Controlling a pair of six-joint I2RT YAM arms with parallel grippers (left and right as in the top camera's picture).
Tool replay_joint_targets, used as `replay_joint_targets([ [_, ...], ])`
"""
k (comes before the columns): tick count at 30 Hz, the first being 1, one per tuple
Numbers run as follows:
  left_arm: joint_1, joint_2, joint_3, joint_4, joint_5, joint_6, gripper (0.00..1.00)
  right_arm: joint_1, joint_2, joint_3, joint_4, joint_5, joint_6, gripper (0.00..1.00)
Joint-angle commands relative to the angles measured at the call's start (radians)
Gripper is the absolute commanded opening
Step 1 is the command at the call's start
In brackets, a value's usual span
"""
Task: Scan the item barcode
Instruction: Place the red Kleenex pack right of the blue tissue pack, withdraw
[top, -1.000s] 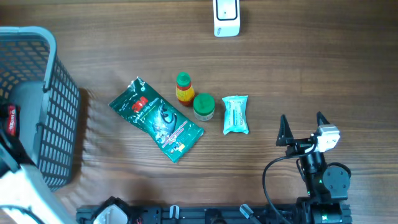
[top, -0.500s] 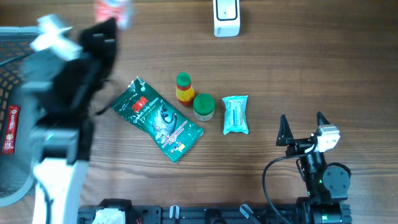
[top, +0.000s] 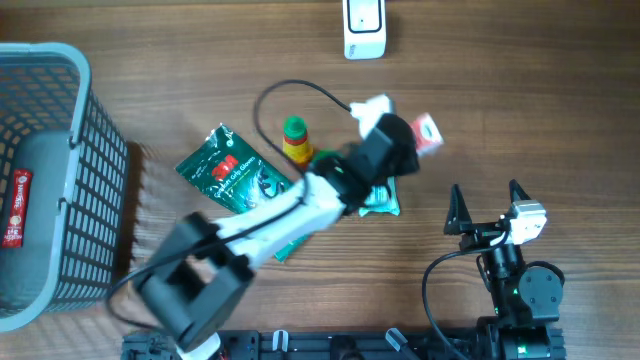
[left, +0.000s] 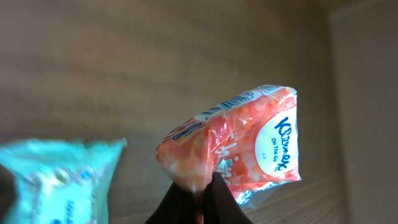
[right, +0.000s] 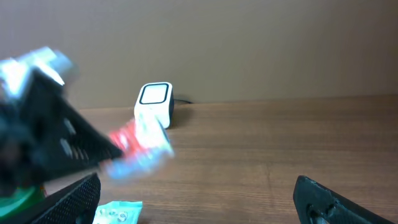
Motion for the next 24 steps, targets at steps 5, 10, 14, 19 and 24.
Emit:
replay_joint_targets([
  [5,-0.079,0.153,0.007,-0.018,-0.053,-0.087,0.06,0.004,0.0,-0.001,0.003,0.01,0.016,1.0],
  [10,-0.083,0.134,0.01,-0.036,-0.054,-0.051,0.24,0.004,0.0,-0.001,0.003,0.01,0.017,1.0],
  [14,-0.083,0.067,0.019,-0.036,-0.053,-0.021,0.49,0.004,0.0,-0.001,0.003,0.01,0.017,1.0],
  [19,-0.069,-0.045,0.088,-0.14,-0.157,0.083,0.54,0.004,0.0,-0.001,0.003,0.01,0.016,1.0],
  [24,0.003,-0.187,0.158,-0.217,-0.204,0.234,0.58,0.004,0.0,-0.001,0.003,0.01,0.017,1.0],
])
